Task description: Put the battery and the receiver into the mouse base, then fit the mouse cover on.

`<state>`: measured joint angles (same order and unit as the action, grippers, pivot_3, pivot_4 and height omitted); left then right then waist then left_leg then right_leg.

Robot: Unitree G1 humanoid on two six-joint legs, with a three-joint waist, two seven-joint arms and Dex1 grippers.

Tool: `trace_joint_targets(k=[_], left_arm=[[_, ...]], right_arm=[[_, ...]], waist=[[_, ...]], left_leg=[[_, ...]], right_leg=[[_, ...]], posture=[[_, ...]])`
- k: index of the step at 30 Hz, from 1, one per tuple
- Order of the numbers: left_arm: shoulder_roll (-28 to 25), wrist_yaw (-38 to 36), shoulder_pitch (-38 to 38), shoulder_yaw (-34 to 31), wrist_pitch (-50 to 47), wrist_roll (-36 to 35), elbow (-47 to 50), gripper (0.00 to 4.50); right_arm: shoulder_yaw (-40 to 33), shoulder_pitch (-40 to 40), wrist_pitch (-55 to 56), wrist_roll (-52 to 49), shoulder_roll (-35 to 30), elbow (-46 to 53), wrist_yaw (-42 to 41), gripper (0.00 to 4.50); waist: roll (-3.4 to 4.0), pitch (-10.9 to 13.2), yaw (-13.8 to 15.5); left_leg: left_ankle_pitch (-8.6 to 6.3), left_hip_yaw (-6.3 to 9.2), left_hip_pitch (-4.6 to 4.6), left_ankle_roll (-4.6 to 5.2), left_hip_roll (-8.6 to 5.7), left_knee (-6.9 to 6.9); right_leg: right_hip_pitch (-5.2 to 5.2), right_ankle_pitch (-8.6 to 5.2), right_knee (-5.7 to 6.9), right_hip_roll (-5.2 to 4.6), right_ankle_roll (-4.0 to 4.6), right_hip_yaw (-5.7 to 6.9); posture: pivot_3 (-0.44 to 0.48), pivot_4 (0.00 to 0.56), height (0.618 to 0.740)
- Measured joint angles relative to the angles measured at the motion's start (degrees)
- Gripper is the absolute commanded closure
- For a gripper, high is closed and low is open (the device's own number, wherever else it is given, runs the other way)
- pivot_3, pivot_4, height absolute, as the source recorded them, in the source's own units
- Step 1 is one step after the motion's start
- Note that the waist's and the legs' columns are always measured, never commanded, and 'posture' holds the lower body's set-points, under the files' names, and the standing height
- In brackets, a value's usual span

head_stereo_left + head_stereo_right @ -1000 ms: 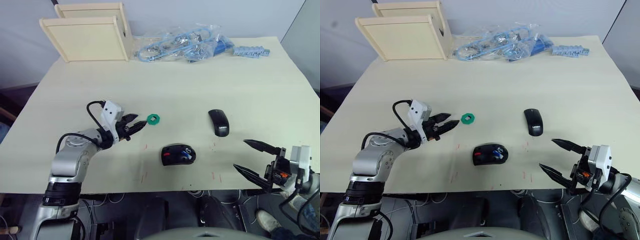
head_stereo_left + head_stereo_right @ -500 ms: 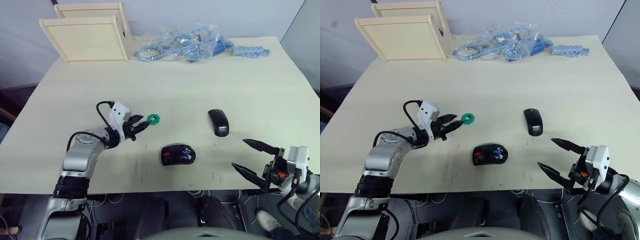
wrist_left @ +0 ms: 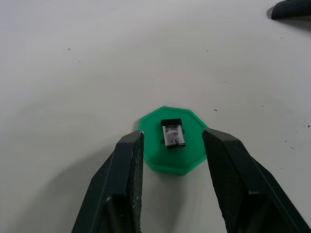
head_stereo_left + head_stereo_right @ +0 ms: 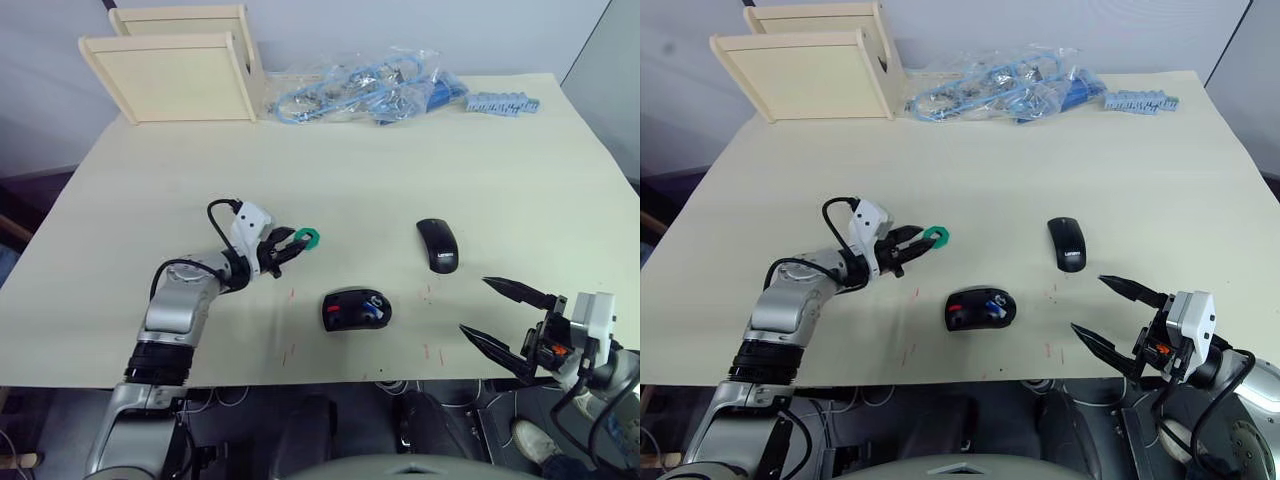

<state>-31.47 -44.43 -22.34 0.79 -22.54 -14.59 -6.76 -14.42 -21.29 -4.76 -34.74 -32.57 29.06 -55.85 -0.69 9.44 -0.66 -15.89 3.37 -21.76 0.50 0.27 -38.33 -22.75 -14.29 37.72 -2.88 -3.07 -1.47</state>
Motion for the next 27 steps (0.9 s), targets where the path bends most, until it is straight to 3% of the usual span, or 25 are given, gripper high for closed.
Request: trace_joint_targets(k=[12,13,16,27], left_arm=[[1.23,-0.81,-0.51,0.35,1.79,1.93,-2.96,2.45],[1.46,-0.88,-0.77,0.35,1.81,2.02,-3.02,2.87],[1.53,-0.98,-0.95,0.36,1.90,2.09,-3.03,3.59],[1.58,-1.09,-0.95,0.37,1.90,2.17,-3.06,3.59]], right_arm=[[0.11,-0.93,-0.13,-0.05,0.01,0.73,1.10,0.00],[0.19,-0.94,-0.13,-0.05,0.02,0.92,1.22,0.00],[0.20,-1.02,-0.13,-0.07,0.04,0.99,1.27,0.00],[0.20,-2.01,-0.12,-0.11,0.13,1.01,1.27,0.00]], waist=[[0.00,0.00,0.00],[0.00,0.00,0.00],[0.00,0.00,-0.01],[0.00,0.00,-0.01]], left_leg=[[0.00,-0.01,0.00,0.00,0.00,0.00],[0.00,-0.01,-0.01,0.00,0.00,0.00],[0.00,0.00,0.00,0.00,0.00,0.00],[0.00,0.00,0.00,0.00,0.00,0.00]], right_leg=[[0.00,0.00,0.00,0.00,0.00,0.01],[0.00,0.00,0.00,0.00,0.00,0.01],[0.00,0.00,0.00,0.00,0.00,0.01],[0.00,0.00,0.01,0.00,0.00,0.00]], posture=[[0.000,0.150,0.740],[0.000,0.150,0.740],[0.000,0.150,0.740],[0.000,0.150,0.740]])
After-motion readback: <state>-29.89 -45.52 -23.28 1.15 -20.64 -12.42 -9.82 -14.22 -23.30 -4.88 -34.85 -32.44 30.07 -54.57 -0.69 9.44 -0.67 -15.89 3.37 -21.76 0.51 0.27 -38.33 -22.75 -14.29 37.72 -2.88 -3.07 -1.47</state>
